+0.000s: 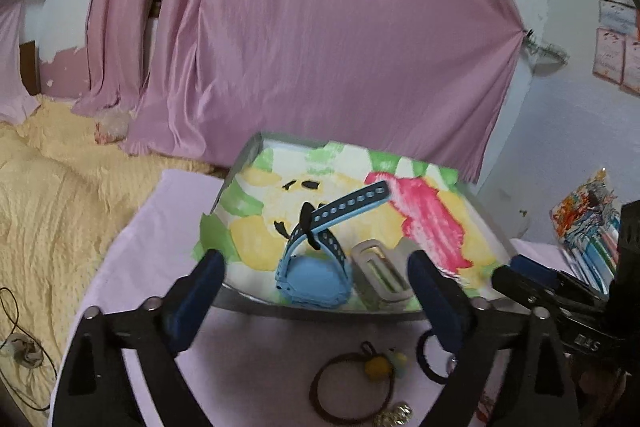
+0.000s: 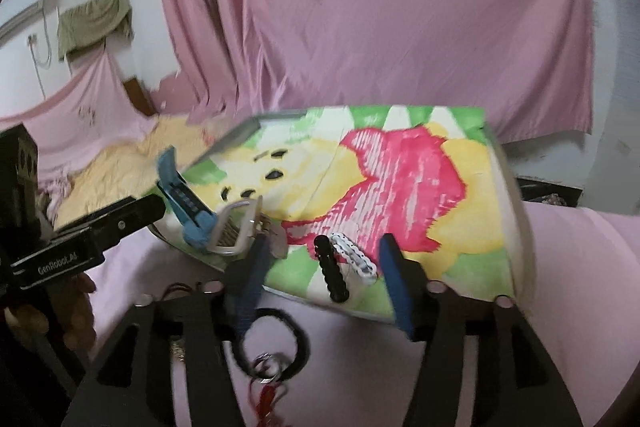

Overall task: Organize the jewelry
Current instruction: 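Lower the blue watch and black clip into the tray and open both tools, then withdraw both open tools from the tray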

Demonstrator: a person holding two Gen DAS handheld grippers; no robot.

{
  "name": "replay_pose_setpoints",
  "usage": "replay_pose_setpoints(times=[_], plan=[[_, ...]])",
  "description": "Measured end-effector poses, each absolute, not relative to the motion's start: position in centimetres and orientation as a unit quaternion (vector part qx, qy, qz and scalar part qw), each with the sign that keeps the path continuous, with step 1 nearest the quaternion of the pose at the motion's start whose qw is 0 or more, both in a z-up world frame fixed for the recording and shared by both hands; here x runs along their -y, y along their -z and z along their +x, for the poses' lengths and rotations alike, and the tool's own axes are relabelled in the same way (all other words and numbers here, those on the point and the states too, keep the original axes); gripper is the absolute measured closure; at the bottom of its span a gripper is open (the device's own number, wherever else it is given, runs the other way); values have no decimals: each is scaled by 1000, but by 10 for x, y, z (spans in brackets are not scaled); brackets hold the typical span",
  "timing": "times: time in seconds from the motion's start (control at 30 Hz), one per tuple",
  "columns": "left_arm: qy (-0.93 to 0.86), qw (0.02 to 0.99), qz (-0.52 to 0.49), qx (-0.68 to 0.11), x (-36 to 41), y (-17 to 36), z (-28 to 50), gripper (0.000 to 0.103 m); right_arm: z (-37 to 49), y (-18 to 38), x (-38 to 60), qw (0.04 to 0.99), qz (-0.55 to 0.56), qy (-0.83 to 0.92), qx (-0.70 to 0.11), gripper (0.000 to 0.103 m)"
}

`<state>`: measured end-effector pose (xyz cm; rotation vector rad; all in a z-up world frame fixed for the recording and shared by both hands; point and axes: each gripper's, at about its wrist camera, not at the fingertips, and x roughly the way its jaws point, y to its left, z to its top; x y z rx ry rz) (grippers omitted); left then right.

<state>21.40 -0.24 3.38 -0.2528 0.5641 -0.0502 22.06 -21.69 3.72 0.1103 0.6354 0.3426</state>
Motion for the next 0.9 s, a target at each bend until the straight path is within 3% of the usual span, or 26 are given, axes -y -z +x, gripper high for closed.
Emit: replay_pose_setpoints(times=[0.03, 0.23, 0.57, 0.9], plan=[[23, 956, -121, -267, 3, -36, 206, 2, 214, -40, 219, 937, 56, -164, -303, 29], [25, 969, -104, -222, 7, -41, 171, 0, 164, -56, 229, 961, 62, -126, -237, 6], [26, 978, -99, -181, 3, -44, 122, 0, 98, -58, 235, 981, 66, -81, -166, 5], [19, 980, -85, -180, -1, -35, 99, 0, 72, -44, 226, 983, 44, -74, -164, 5]])
